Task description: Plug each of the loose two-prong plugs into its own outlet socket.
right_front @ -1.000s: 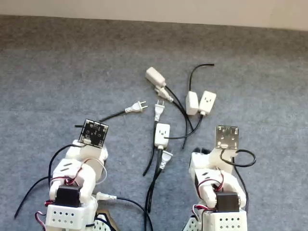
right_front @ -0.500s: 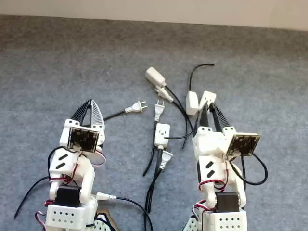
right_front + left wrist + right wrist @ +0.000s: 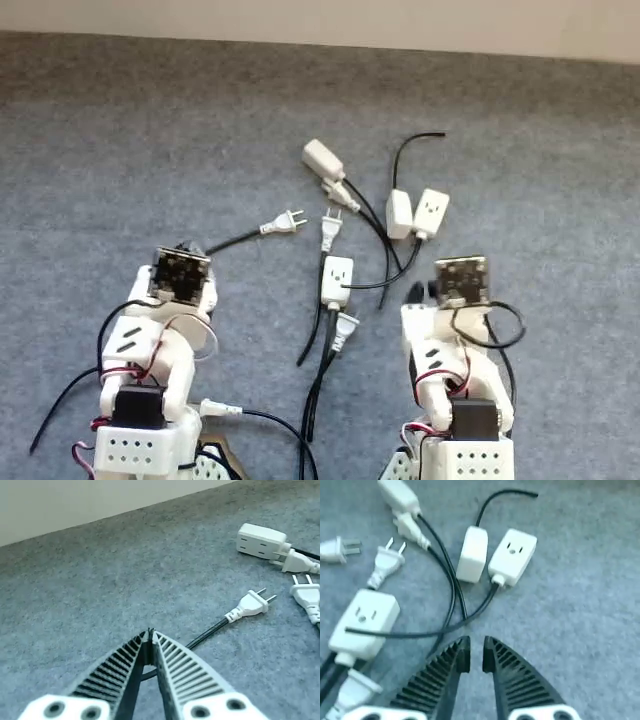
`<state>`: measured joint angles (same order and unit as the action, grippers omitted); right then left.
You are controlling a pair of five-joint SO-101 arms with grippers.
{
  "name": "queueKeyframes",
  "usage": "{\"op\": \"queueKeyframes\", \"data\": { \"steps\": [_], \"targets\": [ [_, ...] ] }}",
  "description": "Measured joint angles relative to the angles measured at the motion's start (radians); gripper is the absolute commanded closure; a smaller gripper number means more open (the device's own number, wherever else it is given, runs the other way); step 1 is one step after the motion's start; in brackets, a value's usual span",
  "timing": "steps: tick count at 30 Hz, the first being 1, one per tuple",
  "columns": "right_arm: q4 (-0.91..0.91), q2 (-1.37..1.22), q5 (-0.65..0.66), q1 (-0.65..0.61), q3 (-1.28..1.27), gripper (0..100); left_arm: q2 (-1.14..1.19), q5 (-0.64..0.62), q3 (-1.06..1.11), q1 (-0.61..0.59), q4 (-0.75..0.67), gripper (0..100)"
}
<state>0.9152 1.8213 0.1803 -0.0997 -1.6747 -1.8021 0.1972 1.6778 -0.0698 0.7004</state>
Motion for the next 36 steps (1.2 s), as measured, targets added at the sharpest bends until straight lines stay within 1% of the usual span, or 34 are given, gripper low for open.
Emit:
{"op": "queueKeyframes", "data": {
  "steps": [3, 5, 7, 11, 15, 18, 23, 26, 31, 36],
  "targets": [
    [0.115, 0.000, 0.011, -0.002, 0.028, 94.0, 0.000, 0.023, -0.012, -0.051, 0.028, 99],
    [0.184, 0.000, 0.020, 0.000, 0.069, 94.0, 0.000, 0.038, -0.038, -0.075, 0.078, 99],
    [0.203, 0.006, 0.035, 0.005, 0.081, 94.0, 0.000, 0.048, -0.087, -0.071, 0.146, 99],
    [0.212, 0.000, 0.041, 0.003, 0.081, 94.0, 0.000, 0.086, -0.255, -0.074, 0.342, 98],
    [0.212, 0.000, 0.041, 0.003, 0.081, 93.7, 0.041, 0.157, -0.440, -0.054, 0.559, 90],
    [0.212, 0.000, 0.041, 0.003, 0.081, 93.6, 0.160, 0.229, -0.522, -0.032, 0.655, 86],
    [0.212, 0.000, 0.041, 0.035, 0.081, 93.6, 0.485, 0.342, -0.657, -0.025, 0.694, 86],
    [0.207, -0.012, 0.041, 0.066, 0.081, 93.6, 0.707, 0.431, -0.760, 0.014, 0.750, 86],
    [0.135, -0.232, 0.041, 0.068, 0.081, 93.6, 1.016, 0.485, -0.845, 0.107, 0.789, 86],
    [0.002, -0.508, 0.041, 0.072, 0.101, 93.6, 1.142, 0.615, -0.835, 0.206, 0.825, 86]
  ]
}}
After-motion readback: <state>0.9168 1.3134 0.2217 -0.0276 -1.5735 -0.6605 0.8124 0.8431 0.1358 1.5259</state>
